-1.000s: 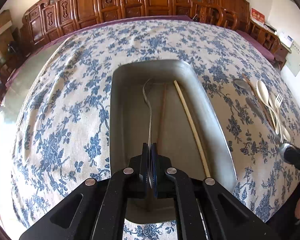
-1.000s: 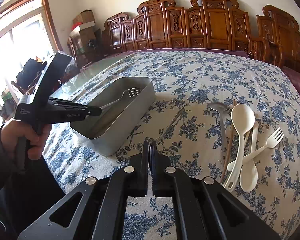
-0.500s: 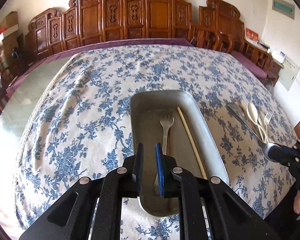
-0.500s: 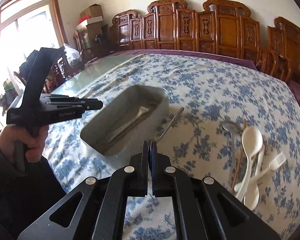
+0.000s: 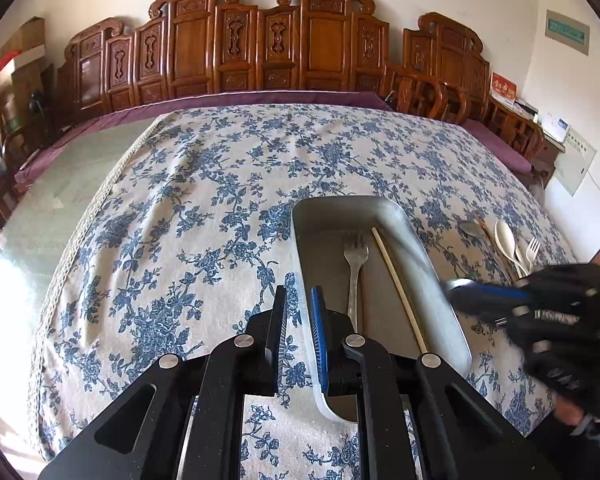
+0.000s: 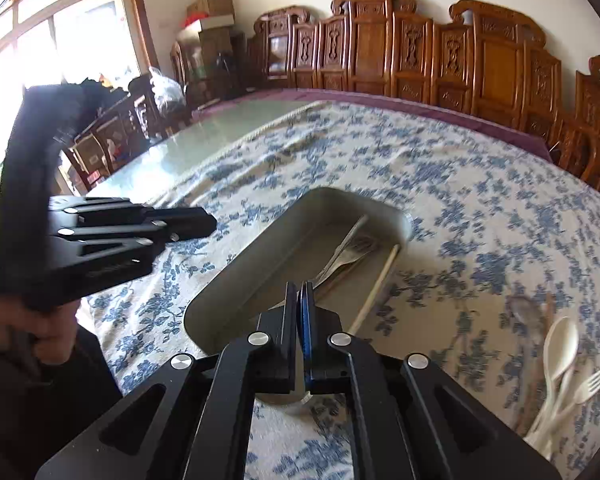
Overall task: Organize utensils
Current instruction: 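Lower the white plastic utensil into the grey tray and open the right tool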
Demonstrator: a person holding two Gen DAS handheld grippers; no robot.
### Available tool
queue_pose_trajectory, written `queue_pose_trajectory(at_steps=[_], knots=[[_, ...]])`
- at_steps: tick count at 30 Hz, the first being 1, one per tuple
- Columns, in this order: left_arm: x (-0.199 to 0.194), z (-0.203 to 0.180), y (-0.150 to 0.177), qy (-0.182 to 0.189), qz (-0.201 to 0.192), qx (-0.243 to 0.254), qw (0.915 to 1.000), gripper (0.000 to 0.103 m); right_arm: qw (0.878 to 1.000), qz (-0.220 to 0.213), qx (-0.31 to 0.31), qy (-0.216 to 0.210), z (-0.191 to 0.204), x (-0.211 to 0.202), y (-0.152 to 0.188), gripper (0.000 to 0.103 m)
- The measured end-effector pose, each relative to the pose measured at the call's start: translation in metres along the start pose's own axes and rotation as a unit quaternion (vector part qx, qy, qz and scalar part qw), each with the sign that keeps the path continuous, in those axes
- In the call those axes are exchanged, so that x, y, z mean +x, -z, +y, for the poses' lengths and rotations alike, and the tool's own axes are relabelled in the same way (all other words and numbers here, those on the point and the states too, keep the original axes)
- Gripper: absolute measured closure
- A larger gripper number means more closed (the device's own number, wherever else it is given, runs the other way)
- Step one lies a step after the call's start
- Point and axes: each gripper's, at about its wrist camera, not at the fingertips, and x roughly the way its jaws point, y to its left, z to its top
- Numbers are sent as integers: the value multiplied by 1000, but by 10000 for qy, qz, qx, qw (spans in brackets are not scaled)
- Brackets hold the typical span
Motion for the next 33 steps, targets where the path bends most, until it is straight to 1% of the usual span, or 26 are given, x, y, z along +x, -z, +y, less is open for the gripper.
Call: queue_pose_trajectory(at_steps=[5, 8, 12, 18, 23, 28, 31, 33], knots=[[0, 5, -1, 6, -22, -72, 10000, 92, 9993, 301, 242, -20, -5, 29, 1, 99], [0, 6, -1, -5, -4, -95, 10000, 92, 9986, 420, 306, 55, -7, 38, 1, 99], [0, 6, -1, 2, -17, -103, 9999, 92, 9978, 545, 357, 77, -6, 44, 2, 99], [0, 6, -1, 0, -28, -100, 9999, 92, 9977, 556, 376, -3, -5, 42, 7, 98], [-1, 1, 0, 10, -63, -66, 10000, 92, 9986, 395, 365, 11, -10, 20, 10, 98], [-8, -16, 1, -1, -129, 6, 9999, 92, 9987, 192, 429, 191, -28, -23, 22, 98], [-14, -29, 1, 15, -165, 23, 9999, 92, 9978, 106, 531, 389, -47, -50, 34, 98], [-17, -39, 0, 36, -171, 88, 9998, 92, 9963, 76, 597, 616, -64, -68, 45, 98]])
